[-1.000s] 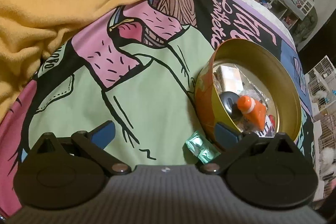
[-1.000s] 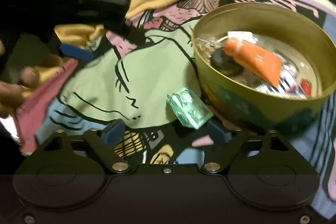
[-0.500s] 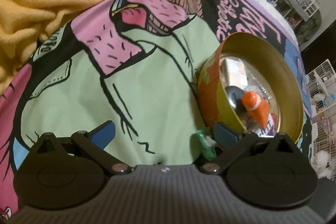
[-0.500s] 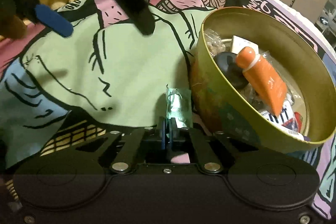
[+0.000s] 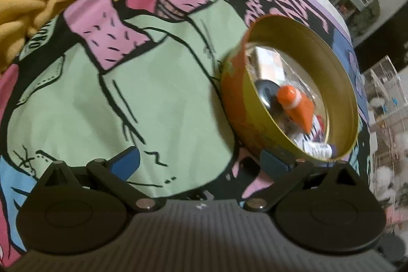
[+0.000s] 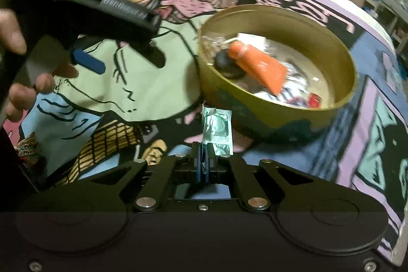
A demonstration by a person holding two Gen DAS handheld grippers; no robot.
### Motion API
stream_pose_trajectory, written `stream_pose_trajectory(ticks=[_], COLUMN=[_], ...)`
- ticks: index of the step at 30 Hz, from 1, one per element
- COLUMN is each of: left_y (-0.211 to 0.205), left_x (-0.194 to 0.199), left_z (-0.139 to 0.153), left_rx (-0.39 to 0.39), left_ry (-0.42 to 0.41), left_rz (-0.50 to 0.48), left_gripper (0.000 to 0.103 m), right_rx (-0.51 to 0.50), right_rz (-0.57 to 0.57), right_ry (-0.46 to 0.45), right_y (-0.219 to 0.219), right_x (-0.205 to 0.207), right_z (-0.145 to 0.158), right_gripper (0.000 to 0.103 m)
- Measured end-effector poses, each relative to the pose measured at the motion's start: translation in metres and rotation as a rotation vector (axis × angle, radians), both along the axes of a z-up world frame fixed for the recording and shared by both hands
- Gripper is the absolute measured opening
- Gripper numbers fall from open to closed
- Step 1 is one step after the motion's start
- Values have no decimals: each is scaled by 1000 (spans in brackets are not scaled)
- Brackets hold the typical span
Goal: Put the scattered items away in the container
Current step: 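Carry the green packet over the gold tin and open the right gripper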
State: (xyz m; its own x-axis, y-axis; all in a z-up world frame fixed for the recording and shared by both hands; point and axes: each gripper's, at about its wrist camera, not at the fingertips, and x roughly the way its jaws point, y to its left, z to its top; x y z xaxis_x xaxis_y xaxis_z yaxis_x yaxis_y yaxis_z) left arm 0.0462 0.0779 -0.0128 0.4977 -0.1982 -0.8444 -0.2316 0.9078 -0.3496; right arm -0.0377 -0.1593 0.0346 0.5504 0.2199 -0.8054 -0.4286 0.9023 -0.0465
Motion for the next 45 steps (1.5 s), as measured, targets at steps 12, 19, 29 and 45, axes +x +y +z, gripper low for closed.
stream_pose_trajectory(ticks=[12,19,29,45], left_y=[-53,-66,-82,-88], left_x=[-10,-13,-18,-19], left_z=[2,0,-1,-2], left_rx=[53,62,81,80], left_ry=[-54,-60,-67,-67], left_rz=[-216,-260,-324,-349], left_gripper=[103,103,103,103], right_rx=[24,38,45,60], right_rz=[-141,-159,-136,-94], right_ry=[-10,-7,-39,-56], right_y=[-64,-72,-63,-43], right_x=[-9,-8,8,47], right_z=[50,70,100,126], right_gripper=[4,4,4,4])
